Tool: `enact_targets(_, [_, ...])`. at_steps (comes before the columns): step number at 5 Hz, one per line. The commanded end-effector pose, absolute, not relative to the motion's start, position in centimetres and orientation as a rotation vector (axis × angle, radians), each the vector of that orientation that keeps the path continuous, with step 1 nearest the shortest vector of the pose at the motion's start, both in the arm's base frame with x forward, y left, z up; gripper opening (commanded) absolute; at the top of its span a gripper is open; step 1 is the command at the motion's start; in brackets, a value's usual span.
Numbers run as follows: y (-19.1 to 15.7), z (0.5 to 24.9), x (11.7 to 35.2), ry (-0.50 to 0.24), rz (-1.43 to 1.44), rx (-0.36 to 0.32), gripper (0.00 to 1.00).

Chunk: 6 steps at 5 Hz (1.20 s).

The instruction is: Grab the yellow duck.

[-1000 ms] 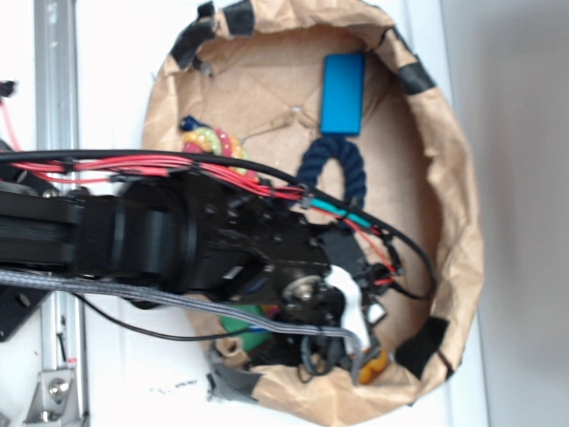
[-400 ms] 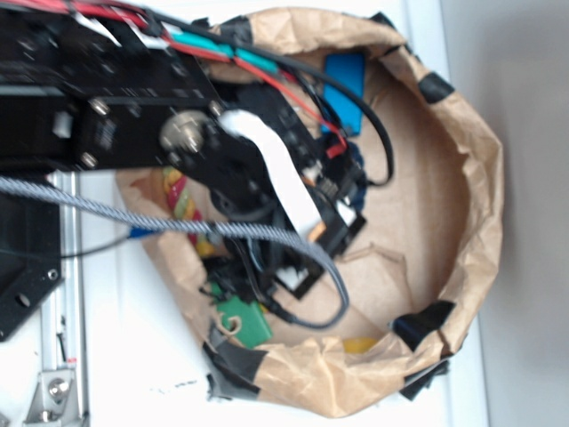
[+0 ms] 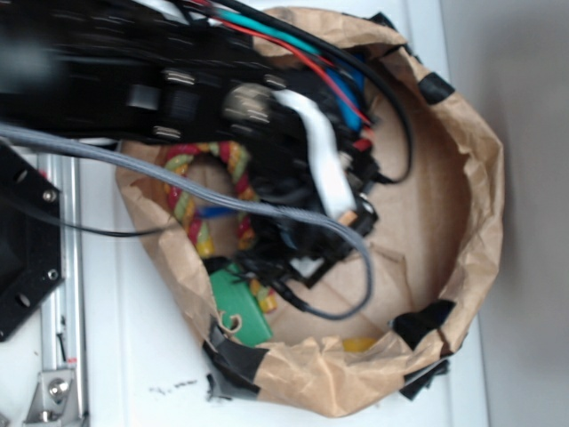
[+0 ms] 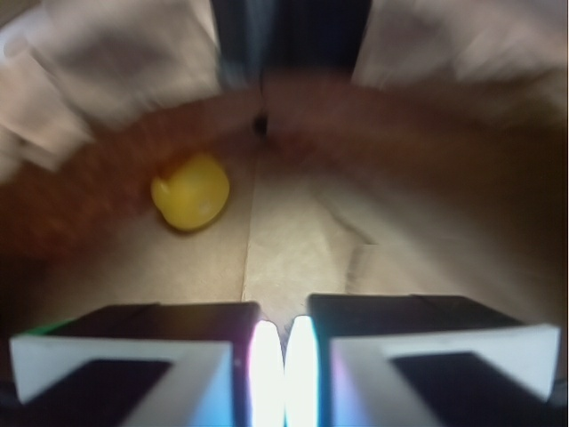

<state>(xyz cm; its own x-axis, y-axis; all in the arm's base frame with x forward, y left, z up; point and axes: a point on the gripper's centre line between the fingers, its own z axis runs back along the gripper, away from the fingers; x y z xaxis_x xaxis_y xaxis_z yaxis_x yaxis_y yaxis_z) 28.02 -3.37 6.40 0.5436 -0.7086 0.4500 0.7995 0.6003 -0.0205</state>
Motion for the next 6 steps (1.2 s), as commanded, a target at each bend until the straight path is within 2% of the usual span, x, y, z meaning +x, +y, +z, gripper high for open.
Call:
enact_targets(1, [-9.6,5.0,28.3,-0.463,-1.156,-0.284,1.0])
enact_targets(2, [-11.5,5.4,28.5,-0.479,-1.223,-0.345,1.0])
enact_targets(3, [-12.0,6.3,28.3,-0.533,-1.238,-0.395,1.0])
enact_targets(4, [-12.2,5.6,28.0,-0.609,-1.223,-0.419,1.0])
enact_targets(5, [-12.0,4.9,27.9,-0.604,-1.185,-0.4,0.0])
enact_targets(6, [-11.1,5.1,27.9,-0.594,-1.121,-0.342,0.0])
